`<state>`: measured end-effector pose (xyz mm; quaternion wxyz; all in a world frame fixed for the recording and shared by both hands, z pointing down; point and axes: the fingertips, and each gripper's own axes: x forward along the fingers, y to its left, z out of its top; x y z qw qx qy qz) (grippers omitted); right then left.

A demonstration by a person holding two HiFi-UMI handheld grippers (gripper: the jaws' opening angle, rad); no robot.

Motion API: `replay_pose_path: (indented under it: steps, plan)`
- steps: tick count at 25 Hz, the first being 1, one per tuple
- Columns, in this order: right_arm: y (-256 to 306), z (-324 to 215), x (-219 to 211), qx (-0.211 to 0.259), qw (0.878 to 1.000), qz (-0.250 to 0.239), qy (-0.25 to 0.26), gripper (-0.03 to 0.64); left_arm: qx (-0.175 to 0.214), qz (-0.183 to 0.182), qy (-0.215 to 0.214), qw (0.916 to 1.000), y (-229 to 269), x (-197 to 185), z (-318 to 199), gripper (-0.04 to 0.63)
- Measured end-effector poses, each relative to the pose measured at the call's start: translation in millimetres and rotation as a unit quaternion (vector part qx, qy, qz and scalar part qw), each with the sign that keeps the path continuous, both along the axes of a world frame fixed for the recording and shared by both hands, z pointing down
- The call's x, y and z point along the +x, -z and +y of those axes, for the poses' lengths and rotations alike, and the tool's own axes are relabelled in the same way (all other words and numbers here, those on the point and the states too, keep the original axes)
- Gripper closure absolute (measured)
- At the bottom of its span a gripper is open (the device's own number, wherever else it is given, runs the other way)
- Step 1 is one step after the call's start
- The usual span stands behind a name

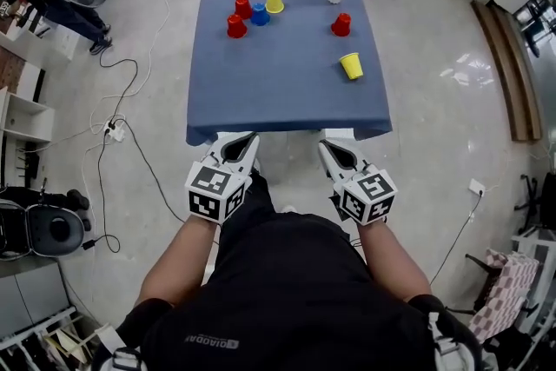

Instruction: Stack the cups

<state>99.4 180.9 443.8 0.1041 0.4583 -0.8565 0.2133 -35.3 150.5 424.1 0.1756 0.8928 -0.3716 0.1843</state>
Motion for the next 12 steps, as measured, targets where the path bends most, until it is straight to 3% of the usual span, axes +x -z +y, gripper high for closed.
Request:
replay_pose_path:
  steps: [12]
  plan:
    - [13.9, -130.9, -31.2, 0.009, 0.999, 0.027, -0.020, 0.615, 0.000, 0.012, -0.034, 0.9993, 1.0, -20.5, -128.2, 0.591]
